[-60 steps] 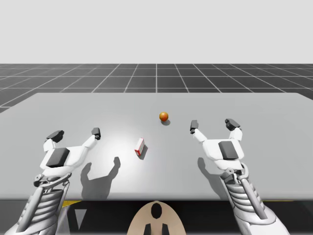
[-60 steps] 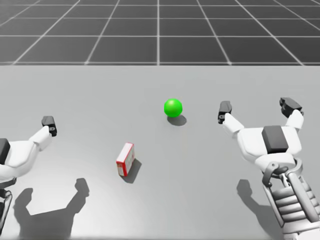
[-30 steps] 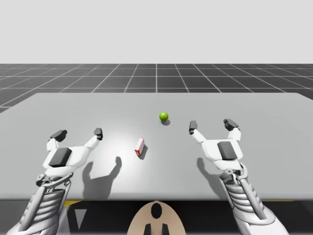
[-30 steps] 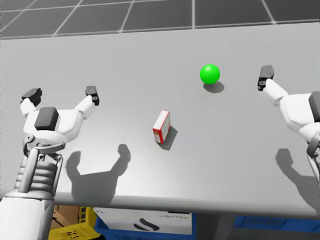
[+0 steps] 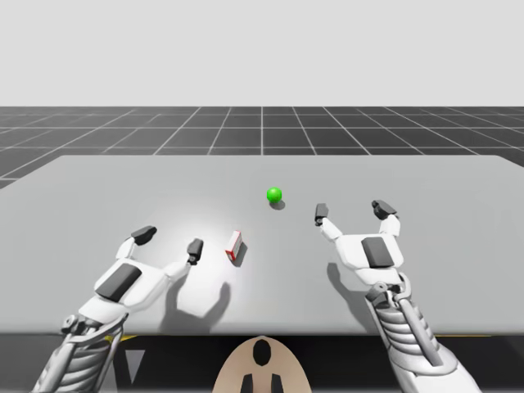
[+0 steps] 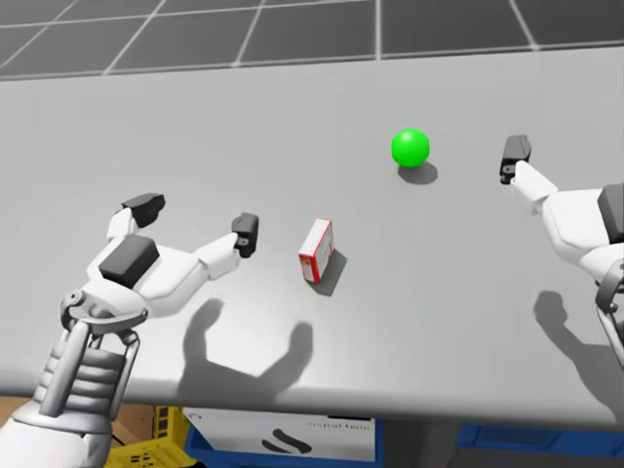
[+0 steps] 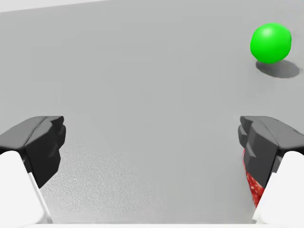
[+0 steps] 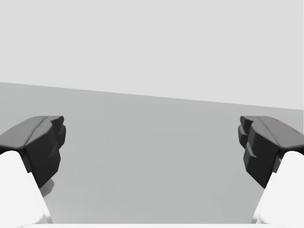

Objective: Watch the red light. When it turns green, pick up the object.

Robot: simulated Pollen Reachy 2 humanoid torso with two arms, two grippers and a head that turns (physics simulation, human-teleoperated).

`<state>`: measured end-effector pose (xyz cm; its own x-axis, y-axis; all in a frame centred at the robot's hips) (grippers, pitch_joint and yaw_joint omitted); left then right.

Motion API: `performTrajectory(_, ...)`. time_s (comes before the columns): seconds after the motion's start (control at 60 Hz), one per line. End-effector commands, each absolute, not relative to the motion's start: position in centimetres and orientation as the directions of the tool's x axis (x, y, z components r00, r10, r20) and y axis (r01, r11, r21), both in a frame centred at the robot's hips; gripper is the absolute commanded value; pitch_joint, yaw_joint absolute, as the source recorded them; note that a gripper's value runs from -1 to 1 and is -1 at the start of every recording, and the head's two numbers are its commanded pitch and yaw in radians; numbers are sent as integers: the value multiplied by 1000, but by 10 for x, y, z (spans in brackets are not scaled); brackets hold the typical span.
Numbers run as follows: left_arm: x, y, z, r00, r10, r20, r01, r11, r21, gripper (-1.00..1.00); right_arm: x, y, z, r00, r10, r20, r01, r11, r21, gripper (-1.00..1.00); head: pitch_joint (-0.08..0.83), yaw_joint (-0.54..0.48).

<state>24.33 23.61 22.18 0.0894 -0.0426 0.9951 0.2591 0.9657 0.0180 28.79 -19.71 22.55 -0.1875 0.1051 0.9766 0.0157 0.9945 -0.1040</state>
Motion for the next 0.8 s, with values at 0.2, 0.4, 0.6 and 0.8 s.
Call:
performTrajectory(0.2, 235, 201, 177, 207, -61, 976, 465, 884, -43, -1000, 288, -192, 223, -181, 80, 980, 11, 997, -79, -1000, 663, 141)
performTrajectory(0.4, 250, 171, 159, 259, -63, 964, 472, 879, -69, -1000, 288, -191, 223, -180, 80, 980, 8, 997, -80, -1000, 665, 146)
performTrajectory(0.6, 266, 150, 153, 303, -56, 951, 470, 877, -98, -1000, 287, -192, 225, -187, 77, 979, 7, 997, -77, -1000, 672, 132)
performTrajectory(0.8, 281, 126, 151, 333, -48, 942, 455, 883, -116, -1000, 285, -192, 227, -193, 75, 978, 3, 997, -76, -1000, 674, 126)
